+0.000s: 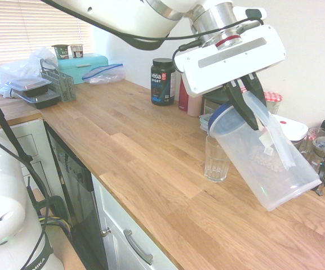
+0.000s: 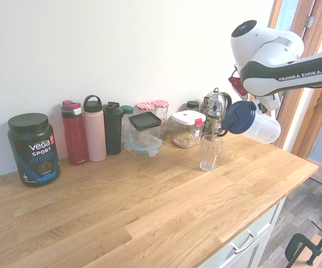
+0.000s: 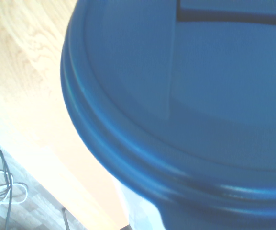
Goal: Pour me some water
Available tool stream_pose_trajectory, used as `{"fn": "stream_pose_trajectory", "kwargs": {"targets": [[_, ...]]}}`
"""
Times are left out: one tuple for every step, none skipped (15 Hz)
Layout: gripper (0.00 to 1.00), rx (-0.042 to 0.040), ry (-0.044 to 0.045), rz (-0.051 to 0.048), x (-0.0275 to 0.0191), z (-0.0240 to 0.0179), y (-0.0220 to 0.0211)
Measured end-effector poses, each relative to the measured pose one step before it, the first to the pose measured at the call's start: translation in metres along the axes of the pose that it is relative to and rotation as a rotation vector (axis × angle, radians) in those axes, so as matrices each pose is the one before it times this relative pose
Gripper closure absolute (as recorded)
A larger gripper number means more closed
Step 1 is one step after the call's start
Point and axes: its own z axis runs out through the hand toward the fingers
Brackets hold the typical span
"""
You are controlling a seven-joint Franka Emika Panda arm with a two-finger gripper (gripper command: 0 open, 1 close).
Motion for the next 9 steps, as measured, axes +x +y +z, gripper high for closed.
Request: {"fn": "stream_pose_trajectory", "kwargs": {"targets": [[1.00, -0.00096, -0.00475, -0.00312, 0.00056, 0.00213, -0.00393], [1.00, 0.00162, -0.00484, -0.00103, 0.00044, 0.00281, -0.00405], [1.00, 0.00076, -0.00175, 0.00656, 0.00001, 0.00102, -0.00113], [1.00, 0.00090, 0.00076, 0.00781, -0.00061, 0.00028, 0.00076], [1.00, 0.00534, 0.00151, 0.00921, -0.00223, 0.00118, 0.00249], [1.00, 0.00893, 0.00394, 0.01631, -0.00508, 0.00064, 0.00480], [1.00, 0.01310, 0.00899, 0.02315, -0.00841, -0.00069, 0.00738], [1.00, 0.03002, 0.01932, 0.03550, -0.01232, -0.00205, 0.00947], [1.00, 0.04543, 0.02662, 0.03600, -0.01652, -0.00278, 0.00977]]}}
